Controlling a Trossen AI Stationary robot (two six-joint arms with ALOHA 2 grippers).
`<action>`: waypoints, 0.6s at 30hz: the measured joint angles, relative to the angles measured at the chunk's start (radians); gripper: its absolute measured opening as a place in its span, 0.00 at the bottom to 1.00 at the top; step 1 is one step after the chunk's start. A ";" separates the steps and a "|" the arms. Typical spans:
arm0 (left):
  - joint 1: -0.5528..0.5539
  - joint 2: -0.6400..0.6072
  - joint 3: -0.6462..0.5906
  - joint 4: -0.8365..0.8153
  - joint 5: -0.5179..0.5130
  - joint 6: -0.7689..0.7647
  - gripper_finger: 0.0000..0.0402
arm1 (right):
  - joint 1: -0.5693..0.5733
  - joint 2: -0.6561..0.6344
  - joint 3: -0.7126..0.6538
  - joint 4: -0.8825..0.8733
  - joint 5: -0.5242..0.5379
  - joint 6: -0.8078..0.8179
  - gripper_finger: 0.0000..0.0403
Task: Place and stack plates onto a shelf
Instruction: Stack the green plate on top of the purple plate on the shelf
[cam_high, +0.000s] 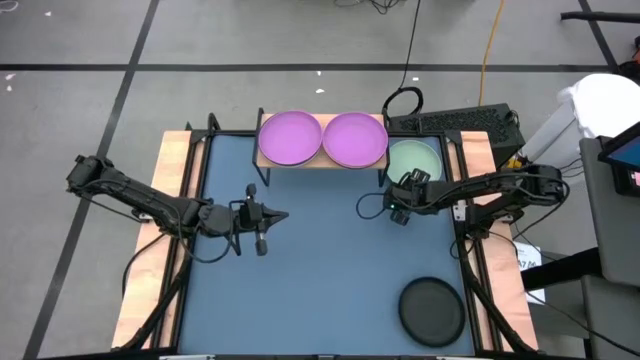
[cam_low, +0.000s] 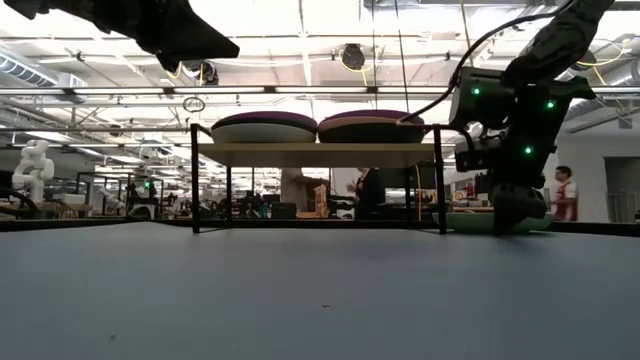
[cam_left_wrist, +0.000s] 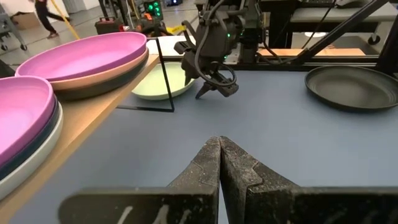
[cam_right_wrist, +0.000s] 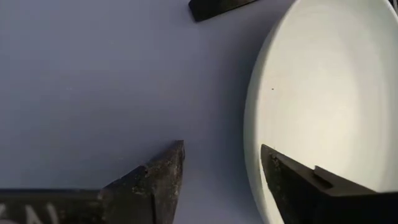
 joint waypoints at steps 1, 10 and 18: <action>0.000 0.000 0.000 0.000 0.000 0.000 0.01 | 0.000 0.001 0.000 0.001 -0.001 0.000 0.47; -0.001 0.000 0.000 0.001 0.000 -0.003 0.01 | -0.017 0.001 0.000 0.007 -0.081 -0.001 0.21; -0.001 0.000 0.000 0.002 0.000 -0.003 0.01 | -0.017 -0.003 0.000 0.011 -0.116 -0.004 0.02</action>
